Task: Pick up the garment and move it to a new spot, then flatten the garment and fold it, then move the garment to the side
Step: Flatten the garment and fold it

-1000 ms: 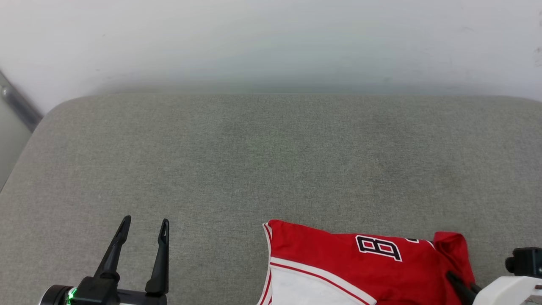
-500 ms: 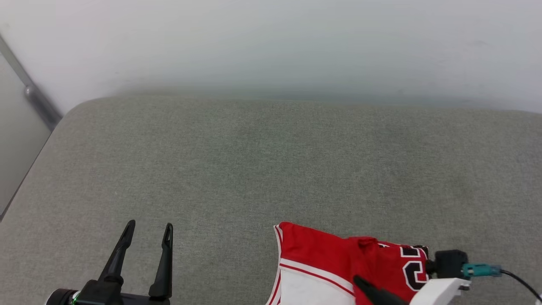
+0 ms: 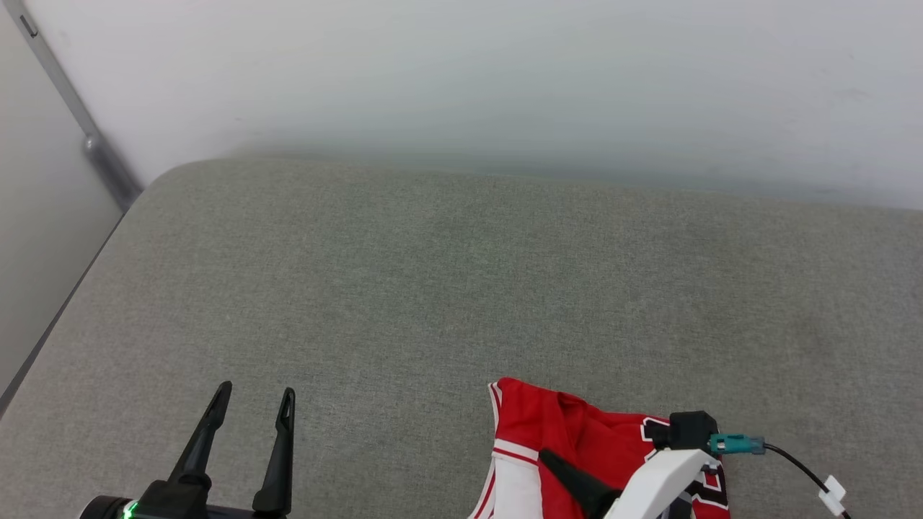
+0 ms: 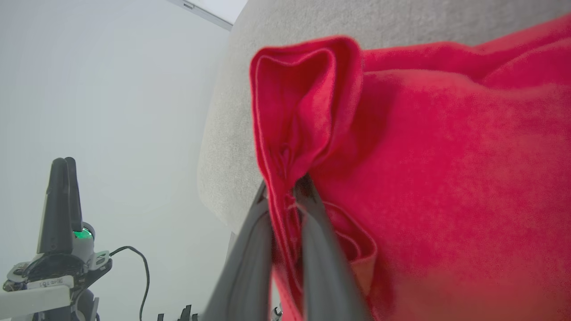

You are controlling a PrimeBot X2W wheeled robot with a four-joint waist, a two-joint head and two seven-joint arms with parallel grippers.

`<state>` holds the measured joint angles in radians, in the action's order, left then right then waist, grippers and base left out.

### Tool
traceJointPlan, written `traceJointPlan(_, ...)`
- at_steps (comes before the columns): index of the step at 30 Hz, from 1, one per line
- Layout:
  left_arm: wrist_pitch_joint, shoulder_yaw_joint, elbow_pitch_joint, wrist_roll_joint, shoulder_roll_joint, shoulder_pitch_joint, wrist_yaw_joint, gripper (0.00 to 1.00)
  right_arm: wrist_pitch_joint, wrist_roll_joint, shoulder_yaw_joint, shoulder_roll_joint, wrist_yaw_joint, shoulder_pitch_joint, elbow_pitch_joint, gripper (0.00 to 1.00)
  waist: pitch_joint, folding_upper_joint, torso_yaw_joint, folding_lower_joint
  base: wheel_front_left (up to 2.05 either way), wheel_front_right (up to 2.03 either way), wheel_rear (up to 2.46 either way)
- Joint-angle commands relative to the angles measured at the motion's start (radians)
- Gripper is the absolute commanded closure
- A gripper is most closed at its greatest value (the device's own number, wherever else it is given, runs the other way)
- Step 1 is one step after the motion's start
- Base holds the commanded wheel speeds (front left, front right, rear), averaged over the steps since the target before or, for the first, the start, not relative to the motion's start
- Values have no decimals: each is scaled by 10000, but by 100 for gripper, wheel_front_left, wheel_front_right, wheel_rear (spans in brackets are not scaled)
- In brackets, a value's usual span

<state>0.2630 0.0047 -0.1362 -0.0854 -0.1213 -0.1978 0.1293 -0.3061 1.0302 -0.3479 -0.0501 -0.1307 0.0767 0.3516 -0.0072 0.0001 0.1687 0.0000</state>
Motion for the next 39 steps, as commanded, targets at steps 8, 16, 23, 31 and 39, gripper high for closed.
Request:
traceJointPlan(8, 20, 258, -147, -47, -112, 51, 11, 0, 623, 924, -1782, -3, 0, 1152, 779, 0, 109, -1, 8, 0, 0, 0, 0)
traceJointPlan(16, 20, 215, -177, 35, -81, 105, 11, 0, 992, -808, -1854, -6, 0, 1962, 854, 0, 97, -1, -419, 0, 0, 0, 0)
traceJointPlan(23, 20, 186, -206, 34, 0, 216, 11, 0, 1394, -6725, -199, -780, 3, 2624, -151, 0, 216, -1, -935, 0, 0, 0, 0)
traceJointPlan(31, 20, 259, -251, -67, 103, 446, 11, 0, 1827, -9260, 1858, -1132, 3, 1832, -1992, 0, 389, -1, -1404, 0, 0, 0, 0)
traceJointPlan(39, 20, 290, -293, -227, 250, 594, 12, 0, 3253, -9765, 3728, -802, 3, 343, -3674, 0, 528, -1, -1568, 0, 0, 0, 0)
